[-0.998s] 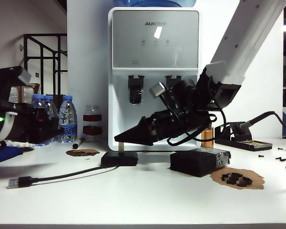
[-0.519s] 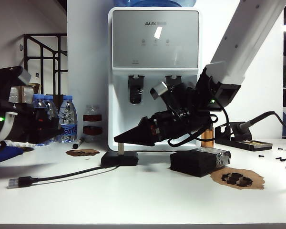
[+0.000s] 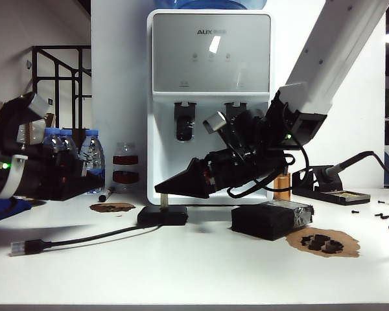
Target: Take the USB flash drive out of the black sponge and insert it into the slot on top of the black USB adpator box.
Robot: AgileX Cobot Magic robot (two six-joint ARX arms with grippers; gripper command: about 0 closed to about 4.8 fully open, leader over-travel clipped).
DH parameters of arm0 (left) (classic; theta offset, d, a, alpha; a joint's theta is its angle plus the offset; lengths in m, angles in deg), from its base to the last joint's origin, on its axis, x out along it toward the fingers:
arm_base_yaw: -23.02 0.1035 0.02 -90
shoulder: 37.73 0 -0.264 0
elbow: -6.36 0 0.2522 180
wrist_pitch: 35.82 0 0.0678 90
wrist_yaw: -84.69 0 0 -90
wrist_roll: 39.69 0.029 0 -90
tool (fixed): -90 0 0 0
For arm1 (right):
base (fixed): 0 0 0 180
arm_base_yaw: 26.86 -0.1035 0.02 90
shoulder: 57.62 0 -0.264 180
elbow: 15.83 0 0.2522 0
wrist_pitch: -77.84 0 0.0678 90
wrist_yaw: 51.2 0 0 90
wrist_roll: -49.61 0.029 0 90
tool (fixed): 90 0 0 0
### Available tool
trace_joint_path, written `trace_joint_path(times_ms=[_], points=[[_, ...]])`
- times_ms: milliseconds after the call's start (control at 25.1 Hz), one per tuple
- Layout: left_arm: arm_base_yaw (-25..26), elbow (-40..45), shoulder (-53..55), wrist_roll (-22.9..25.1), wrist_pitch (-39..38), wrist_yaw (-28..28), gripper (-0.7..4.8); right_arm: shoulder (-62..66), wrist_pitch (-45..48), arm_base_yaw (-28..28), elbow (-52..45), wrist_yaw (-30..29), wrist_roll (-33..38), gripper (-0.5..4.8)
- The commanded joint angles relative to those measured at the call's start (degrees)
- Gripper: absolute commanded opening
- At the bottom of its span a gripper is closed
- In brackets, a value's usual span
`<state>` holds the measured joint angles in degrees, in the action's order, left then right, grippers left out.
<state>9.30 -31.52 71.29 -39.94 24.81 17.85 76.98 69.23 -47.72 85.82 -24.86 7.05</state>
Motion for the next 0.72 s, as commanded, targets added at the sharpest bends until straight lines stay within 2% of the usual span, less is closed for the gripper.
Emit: trace_joint_path(times_ms=[40,718], points=[[0.07,-0.17,0.98,-0.17,0.68,0.04,-0.04,0.57,-1.14,-0.13,-0.04,2.58,-0.11,-0.02],[0.07,-0.17,1.07,-0.17,2.45,0.02,-0.04,1.64,-1.49,-0.74,0.13,4.66,1.81,-0.02]])
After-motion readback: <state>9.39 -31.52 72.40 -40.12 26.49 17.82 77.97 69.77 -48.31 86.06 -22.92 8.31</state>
